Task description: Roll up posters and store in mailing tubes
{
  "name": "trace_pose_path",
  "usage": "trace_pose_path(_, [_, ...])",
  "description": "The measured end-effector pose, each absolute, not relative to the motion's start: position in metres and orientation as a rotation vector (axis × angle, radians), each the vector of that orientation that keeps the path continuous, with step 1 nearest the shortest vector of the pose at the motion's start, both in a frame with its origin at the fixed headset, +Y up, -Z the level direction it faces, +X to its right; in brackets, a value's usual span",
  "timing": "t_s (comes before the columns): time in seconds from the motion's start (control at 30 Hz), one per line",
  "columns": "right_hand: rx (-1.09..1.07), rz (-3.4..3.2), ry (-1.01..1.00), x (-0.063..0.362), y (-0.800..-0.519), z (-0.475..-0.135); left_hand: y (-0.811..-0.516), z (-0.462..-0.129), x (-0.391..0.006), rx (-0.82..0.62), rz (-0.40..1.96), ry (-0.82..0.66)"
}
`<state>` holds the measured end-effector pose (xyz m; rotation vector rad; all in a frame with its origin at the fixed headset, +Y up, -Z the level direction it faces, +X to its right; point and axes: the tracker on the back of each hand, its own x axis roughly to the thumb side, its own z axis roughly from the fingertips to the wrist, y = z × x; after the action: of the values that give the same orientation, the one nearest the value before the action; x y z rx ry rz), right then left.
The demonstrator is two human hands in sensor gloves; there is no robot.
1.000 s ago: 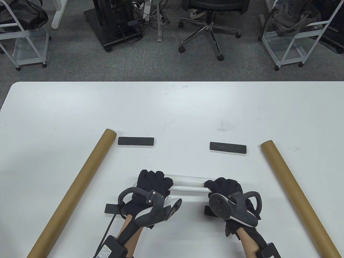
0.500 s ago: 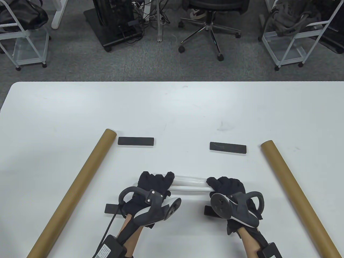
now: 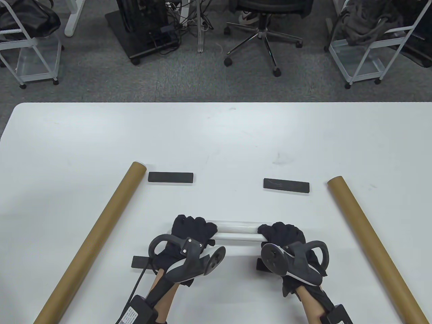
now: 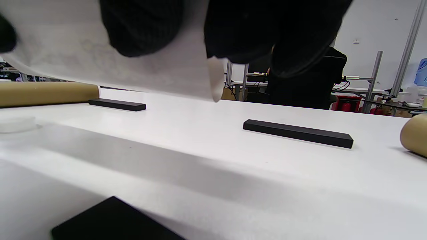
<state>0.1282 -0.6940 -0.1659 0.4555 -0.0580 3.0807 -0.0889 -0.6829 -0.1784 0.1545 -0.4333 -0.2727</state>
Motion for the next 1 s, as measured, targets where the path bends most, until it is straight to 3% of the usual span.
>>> trace_pose_path(1.0, [0.406,3.131,-0.063,0.1249,-0.6931,-0.1656,-0.682,-0.1814,-0.0892,0.14,-0.245,-0.376])
